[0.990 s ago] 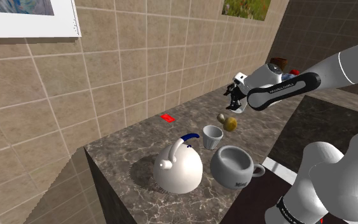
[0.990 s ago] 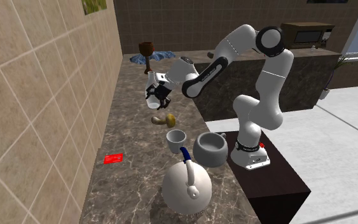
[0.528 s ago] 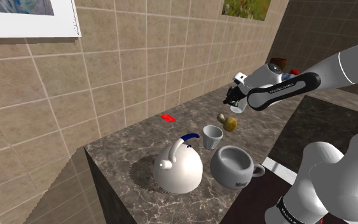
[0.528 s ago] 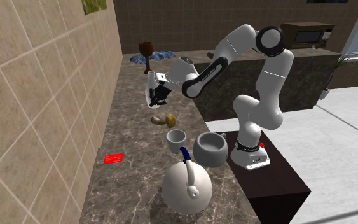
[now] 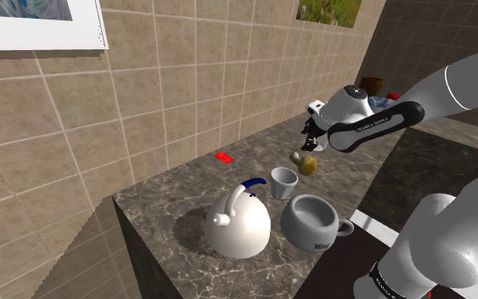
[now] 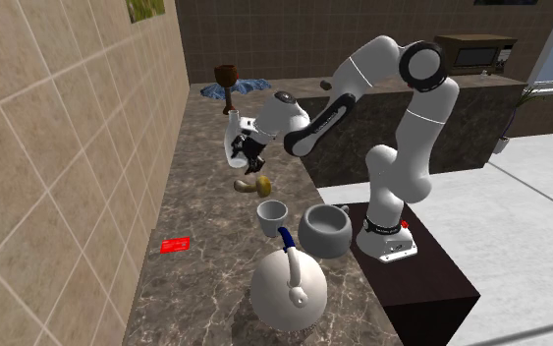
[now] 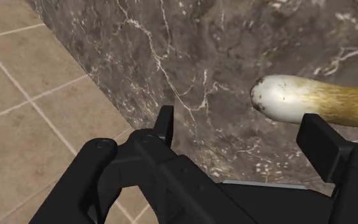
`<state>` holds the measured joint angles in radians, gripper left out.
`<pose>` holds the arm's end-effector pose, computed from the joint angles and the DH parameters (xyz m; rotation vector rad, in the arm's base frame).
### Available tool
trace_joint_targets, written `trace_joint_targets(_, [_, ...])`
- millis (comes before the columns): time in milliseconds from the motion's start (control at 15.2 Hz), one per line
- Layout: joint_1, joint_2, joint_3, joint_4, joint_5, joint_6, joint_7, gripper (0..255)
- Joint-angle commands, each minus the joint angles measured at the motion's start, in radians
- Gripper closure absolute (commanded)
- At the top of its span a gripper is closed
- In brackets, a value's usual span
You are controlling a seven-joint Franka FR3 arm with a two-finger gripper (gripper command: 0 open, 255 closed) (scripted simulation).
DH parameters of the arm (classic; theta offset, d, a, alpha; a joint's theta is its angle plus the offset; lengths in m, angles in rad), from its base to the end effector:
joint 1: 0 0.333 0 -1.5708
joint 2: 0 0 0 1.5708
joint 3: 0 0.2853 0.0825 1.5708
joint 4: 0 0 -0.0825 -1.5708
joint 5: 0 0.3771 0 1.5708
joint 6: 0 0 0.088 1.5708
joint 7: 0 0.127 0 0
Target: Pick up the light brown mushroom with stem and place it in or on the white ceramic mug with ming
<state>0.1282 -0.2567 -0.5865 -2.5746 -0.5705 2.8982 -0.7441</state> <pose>0.4439 -0.1808 0.3540 2.4656 1.0105 0.5135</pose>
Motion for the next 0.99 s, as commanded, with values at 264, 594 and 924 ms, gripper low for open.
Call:
trace_joint_targets(264, [-0.156, 0.122, 0.385, 0.171, 0.153, -0.557, 1.153, 0])
trace_joint_targets(594, [-0.158, 0.165, 0.372, 0.161, 0.147, -0.508, 1.169, 0])
trace_joint_targets(924, [-0.166, 0.204, 0.363, 0.152, 0.136, -0.458, 1.174, 0])
